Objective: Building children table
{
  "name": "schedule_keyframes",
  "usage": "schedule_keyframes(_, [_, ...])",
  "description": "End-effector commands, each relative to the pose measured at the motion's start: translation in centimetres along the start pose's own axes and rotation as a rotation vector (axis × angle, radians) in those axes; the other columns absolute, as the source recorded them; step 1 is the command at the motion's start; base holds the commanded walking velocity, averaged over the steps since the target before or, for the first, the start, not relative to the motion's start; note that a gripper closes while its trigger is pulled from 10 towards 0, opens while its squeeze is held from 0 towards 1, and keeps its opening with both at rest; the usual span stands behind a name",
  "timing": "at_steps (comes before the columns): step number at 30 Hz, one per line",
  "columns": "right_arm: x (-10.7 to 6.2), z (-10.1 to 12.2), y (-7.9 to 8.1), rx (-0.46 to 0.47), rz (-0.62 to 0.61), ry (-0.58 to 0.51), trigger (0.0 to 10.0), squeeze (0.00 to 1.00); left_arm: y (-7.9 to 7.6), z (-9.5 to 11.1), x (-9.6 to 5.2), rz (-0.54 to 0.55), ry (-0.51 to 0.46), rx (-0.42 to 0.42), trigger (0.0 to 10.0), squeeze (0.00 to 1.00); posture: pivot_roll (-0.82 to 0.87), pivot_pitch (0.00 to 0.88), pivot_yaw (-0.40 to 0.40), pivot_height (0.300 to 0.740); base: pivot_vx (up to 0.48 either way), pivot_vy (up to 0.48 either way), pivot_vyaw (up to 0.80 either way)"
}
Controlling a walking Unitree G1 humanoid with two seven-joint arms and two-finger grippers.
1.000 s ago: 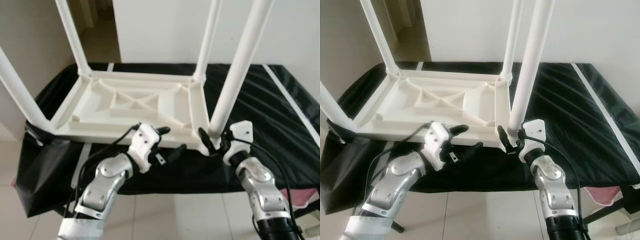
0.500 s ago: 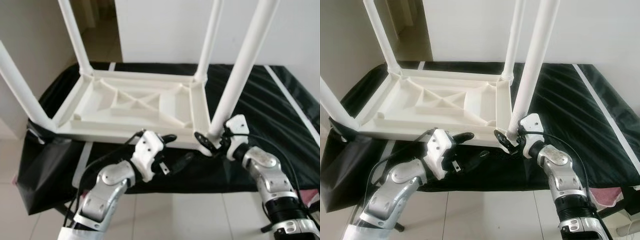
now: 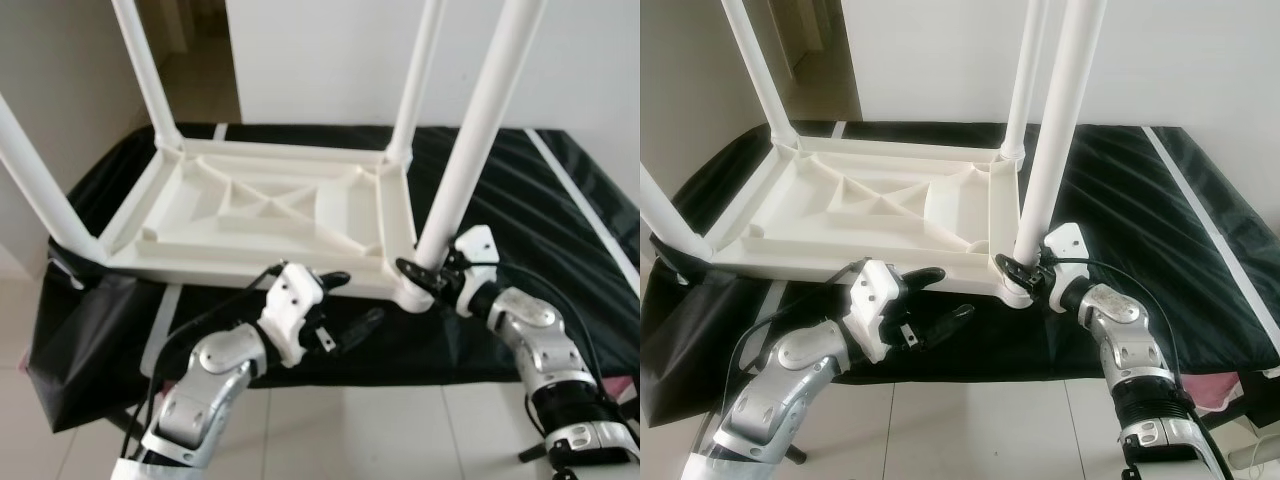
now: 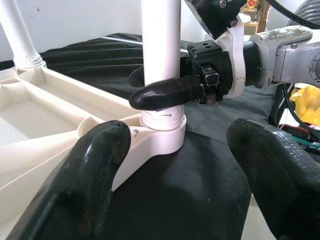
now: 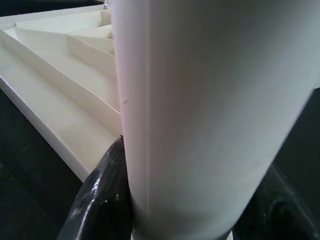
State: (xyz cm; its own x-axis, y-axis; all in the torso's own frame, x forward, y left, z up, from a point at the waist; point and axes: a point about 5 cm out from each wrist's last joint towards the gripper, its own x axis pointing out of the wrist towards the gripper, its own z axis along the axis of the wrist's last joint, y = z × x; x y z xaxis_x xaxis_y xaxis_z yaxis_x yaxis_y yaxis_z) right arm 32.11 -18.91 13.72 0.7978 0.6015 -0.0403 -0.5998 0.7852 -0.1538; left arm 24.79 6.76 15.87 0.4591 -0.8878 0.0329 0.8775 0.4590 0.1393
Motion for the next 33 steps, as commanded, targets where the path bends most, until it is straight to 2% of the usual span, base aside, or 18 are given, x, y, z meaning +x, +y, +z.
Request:
schedule_keyframes(1, [-0.5,-0.9,0.2,0.023,-0.01,0.029,10.0,0.0,-0.4,-0.3,-0.1,-0.012,0.02,-0.013,10.0,0.0,0.03,0.054,-0.026,0.74,0.0,0.0,0.0])
schedule_keyframes(4, [-0.9,-1.1,0.6,0.055,-0.028,0.018,10.0,0.0,-0.3,-0.4,0.0,0.001,0.023,-0.004,10.0,0.0,0.02,0.062,-0.024,0.74,0.0,0.0,0.0])
schedule_keyframes(6, [-1.1,-1.4,1.3,0.075,-0.055,0.004,10.0,0.0,0.2,-0.3,0.0,0.042,0.026,0.049,10.0,0.0,0.01,0.066,-0.022,0.74,0.0,0.0,0.0])
schedule_keyframes(12, [-1.8,-1.9,1.7,0.099,-0.136,-0.012,10.0,0.0,0.6,-0.4,0.2,0.077,0.03,0.084,10.0,0.0,0.01,0.071,-0.022,0.74,0.0,0.0,0.0])
schedule_keyframes(17, [-2.6,-2.3,1.4,0.101,-0.318,-0.02,10.0,0.0,1.6,-0.2,0.2,0.117,0.033,0.112,10.0,0.0,0.0,0.068,-0.017,0.74,0.0,0.0,0.0])
schedule_keyframes(19, [-2.9,-2.4,1.2,0.111,-0.344,-0.021,10.0,0.0,1.6,-0.1,0.3,0.119,0.031,0.114,10.0,0.0,-0.01,0.066,-0.011,0.74,0.0,0.0,0.0])
schedule_keyframes(20, [-3.3,-2.6,0.9,0.105,-0.426,-0.006,10.0,0.0,1.9,0.0,0.5,0.124,0.028,0.113,10.0,0.0,-0.02,0.061,-0.002,0.74,0.0,0.0,0.0])
schedule_keyframes(23, [-3.6,-2.7,0.7,0.104,-0.466,-0.002,10.0,0.0,1.9,0.0,0.7,0.126,0.027,0.111,10.0,0.0,-0.02,0.061,-0.002,0.74,0.0,0.0,0.0])
schedule_keyframes(25, [-3.7,-2.8,1.0,0.15,-0.568,-0.005,10.0,0.0,2.0,-0.1,1.0,0.116,0.022,0.12,10.0,0.0,-0.03,0.055,0.01,0.74,0.0,0.0,0.0])
schedule_keyframes(26, [-3.7,-2.8,1.0,0.15,-0.568,-0.005,10.0,0.0,2.0,-0.1,1.0,0.116,0.022,0.12,10.0,0.0,-0.03,0.055,0.01,0.74,0.0,0.0,0.0])
schedule_keyframes(28, [-3.6,-3.4,2.0,0.2,-0.692,0.024,10.0,0.0,2.5,-0.1,1.6,0.126,0.004,0.107,10.0,0.0,-0.04,0.046,0.016,0.74,0.0,0.0,0.0])
schedule_keyframes(33, [-3.3,-4.3,3.4,0.255,-0.848,0.068,10.0,0.0,2.6,-0.2,2.5,0.136,-0.019,0.082,10.0,0.0,-0.06,0.032,0.018,0.74,0.0,0.0,0.0])
